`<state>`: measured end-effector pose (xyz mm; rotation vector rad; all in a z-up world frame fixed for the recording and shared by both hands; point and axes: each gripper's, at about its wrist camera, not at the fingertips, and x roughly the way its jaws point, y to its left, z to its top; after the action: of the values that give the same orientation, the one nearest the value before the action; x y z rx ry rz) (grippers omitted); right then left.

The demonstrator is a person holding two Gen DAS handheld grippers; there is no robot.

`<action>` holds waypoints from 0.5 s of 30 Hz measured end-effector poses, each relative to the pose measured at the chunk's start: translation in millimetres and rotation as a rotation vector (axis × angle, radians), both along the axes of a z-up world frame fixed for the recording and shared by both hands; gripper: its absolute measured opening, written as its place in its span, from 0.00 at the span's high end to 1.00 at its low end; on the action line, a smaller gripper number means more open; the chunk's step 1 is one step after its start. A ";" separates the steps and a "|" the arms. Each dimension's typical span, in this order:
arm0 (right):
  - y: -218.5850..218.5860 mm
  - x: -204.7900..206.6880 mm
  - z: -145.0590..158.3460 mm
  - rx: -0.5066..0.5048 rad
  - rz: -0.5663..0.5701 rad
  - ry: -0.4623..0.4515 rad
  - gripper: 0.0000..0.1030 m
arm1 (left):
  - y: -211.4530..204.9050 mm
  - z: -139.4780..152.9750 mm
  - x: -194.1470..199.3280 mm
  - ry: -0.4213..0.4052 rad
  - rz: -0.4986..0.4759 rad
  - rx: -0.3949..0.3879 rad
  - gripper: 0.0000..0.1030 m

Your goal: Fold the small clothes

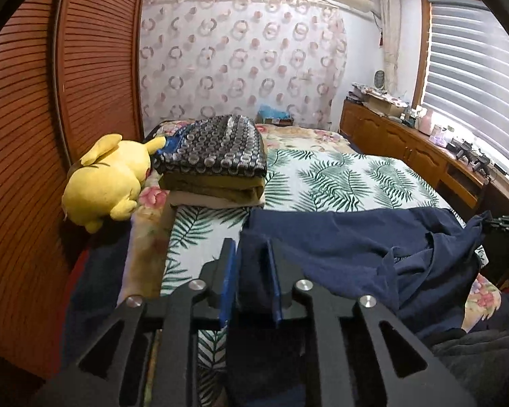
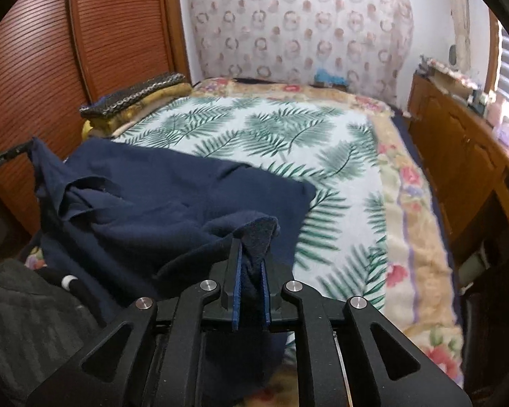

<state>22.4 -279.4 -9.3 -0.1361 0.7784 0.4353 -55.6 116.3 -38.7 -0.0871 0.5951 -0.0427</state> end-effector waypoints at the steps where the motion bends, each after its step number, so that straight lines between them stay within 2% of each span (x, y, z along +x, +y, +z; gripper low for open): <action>1: -1.8 -0.6 3.2 0.002 0.003 -0.007 0.88 | -0.2 2.6 0.1 -0.007 -0.001 0.003 0.76; 3: -4.4 0.6 16.1 -0.011 -0.006 -0.042 0.77 | -0.5 8.5 1.6 -0.022 -0.006 0.012 0.73; 6: -9.7 0.5 32.2 0.004 0.003 -0.081 0.70 | -2.3 15.9 9.6 -0.033 -0.026 0.021 0.63; 8: -11.2 2.2 38.7 -0.002 -0.006 -0.104 0.66 | -5.1 20.4 19.8 -0.031 -0.033 0.036 0.63; 11: -11.4 17.8 35.8 -0.012 -0.025 -0.108 0.66 | -14.8 27.4 39.7 -0.034 -0.071 0.060 0.61; 15: -8.6 43.4 18.4 -0.006 -0.041 -0.072 0.66 | -26.5 31.3 63.0 -0.029 -0.119 0.062 0.52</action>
<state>65.8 -288.0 9.1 -0.1407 0.7109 0.3870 7.4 89.8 -7.4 0.0087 0.5715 -0.1407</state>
